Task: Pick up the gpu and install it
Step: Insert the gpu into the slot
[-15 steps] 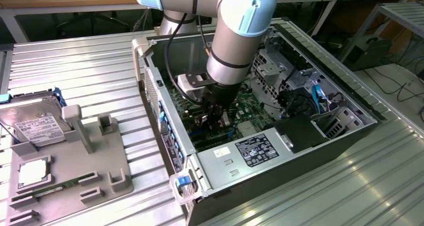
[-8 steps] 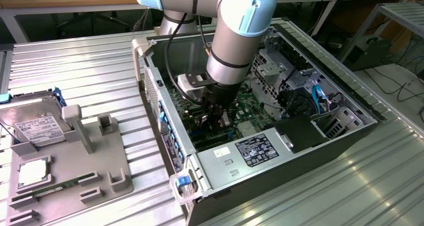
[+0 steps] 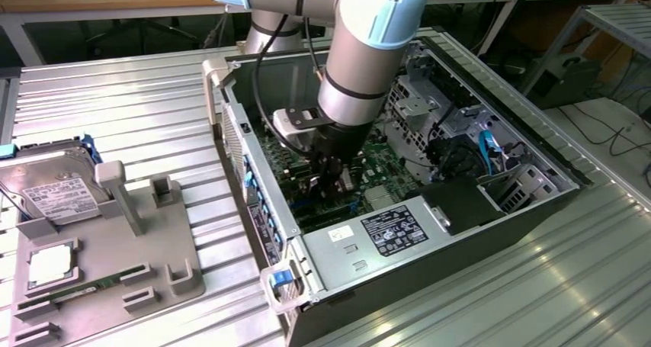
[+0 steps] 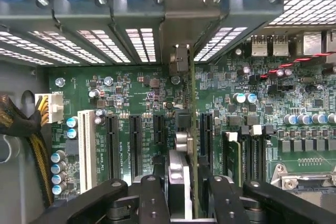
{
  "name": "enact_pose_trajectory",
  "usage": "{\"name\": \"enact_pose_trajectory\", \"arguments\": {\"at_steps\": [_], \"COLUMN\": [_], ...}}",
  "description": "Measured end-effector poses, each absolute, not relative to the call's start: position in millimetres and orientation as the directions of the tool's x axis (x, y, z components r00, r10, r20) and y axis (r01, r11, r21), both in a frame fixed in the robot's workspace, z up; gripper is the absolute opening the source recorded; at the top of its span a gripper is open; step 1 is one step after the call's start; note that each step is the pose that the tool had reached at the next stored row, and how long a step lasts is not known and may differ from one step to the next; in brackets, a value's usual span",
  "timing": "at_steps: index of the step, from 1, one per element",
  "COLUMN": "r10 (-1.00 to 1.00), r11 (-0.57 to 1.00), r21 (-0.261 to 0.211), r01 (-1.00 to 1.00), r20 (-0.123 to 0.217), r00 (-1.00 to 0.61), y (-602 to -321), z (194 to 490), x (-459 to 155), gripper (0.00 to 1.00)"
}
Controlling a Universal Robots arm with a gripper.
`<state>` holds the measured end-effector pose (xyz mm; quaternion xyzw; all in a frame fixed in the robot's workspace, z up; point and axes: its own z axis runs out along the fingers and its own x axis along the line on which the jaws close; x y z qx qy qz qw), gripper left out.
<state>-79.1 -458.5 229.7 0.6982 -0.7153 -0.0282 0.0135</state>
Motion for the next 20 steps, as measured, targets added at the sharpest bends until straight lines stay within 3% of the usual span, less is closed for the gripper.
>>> {"name": "enact_pose_trajectory", "arguments": {"at_steps": [12,20], "r10": [-1.0,-1.0], "r11": [0.025,0.025], "r21": [0.058,0.058], "r01": [-0.998,-0.998], "r20": [0.003,0.006], "r00": [-0.025,-0.025], "y": [-457,-457], "z": [282,291], "x": [-79,-79], "gripper": [0.36,0.35]}}
